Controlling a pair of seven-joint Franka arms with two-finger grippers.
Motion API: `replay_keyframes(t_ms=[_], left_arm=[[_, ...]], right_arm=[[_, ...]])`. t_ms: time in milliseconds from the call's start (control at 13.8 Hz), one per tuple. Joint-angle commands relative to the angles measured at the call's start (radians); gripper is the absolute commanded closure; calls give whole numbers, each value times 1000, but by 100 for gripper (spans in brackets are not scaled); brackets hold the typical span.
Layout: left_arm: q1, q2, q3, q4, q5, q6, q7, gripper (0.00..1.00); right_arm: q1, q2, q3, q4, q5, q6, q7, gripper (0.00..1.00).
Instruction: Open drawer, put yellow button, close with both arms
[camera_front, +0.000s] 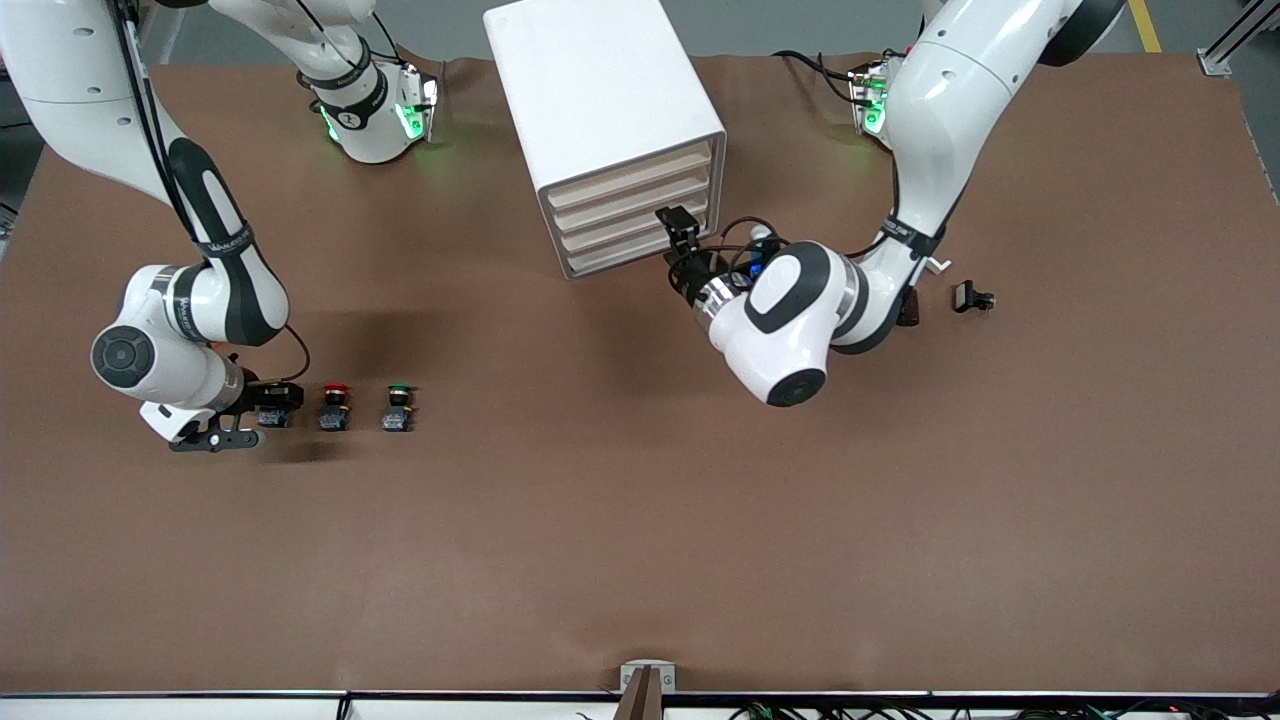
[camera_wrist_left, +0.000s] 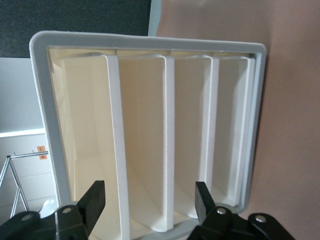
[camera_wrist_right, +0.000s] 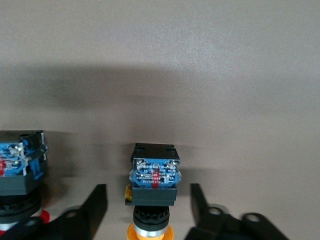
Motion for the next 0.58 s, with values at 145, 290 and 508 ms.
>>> replay_keyframes(t_ms=[145,290,508], left_arm=[[-42,13,5,8,-26,-42,-20,44],[-76,12,5,3,-26,-40,-20,47],[-82,6,5,-17,-26,-43,-21,47]], right_arm=[[-3,15,12,19,-16,-8,-12,69],[3,14,12,33,-16,-10,-9,75],[26,-3,15,74,-16,-42,-12,75]])
